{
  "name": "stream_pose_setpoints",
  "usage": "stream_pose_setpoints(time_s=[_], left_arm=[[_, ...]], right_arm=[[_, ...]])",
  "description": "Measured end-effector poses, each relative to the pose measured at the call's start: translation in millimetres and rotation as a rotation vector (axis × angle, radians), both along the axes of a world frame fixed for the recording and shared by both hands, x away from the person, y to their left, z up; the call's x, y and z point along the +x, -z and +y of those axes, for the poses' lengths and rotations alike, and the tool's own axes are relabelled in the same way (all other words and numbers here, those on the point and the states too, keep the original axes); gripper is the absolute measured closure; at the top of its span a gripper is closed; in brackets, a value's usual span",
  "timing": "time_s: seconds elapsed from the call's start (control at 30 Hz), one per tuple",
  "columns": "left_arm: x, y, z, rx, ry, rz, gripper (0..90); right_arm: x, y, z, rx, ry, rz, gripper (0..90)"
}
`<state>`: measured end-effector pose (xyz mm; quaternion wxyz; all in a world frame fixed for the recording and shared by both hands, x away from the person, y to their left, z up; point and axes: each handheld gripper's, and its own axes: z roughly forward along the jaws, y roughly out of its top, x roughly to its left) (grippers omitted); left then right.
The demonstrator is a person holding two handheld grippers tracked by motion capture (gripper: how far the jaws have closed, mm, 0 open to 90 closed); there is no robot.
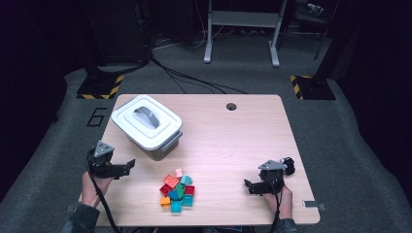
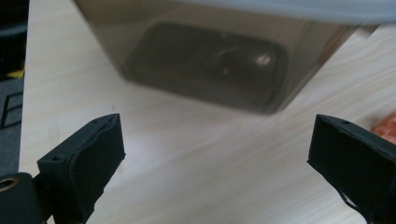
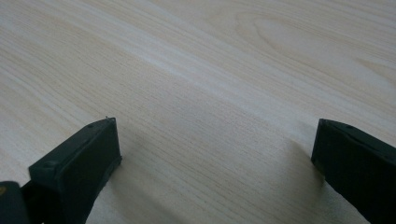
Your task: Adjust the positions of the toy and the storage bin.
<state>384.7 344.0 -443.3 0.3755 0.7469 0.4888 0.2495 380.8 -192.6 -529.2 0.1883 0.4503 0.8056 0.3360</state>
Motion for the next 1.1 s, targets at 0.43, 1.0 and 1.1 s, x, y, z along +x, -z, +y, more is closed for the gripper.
stream_pose_setpoints(time_s=[0.43, 1.0, 1.1], left_arm=[[42.1, -55.6, -42.8, 0.008, 0.123, -0.041, 0.1], [103.7, -50.8, -74.3, 0.100, 0.152, 0.009, 27.1], [106.1, -49.4, -78.0, 0.100, 0.161, 0.000, 32.6]], right_arm=[[0.1, 0.0, -0.1, -0.003, 0.001, -0.002, 0.7], [0.2, 0.0, -0.4, 0.001, 0.005, -0.006, 1.6], [0.1, 0.2, 0.9, 0.012, 0.022, -0.007, 1.8]])
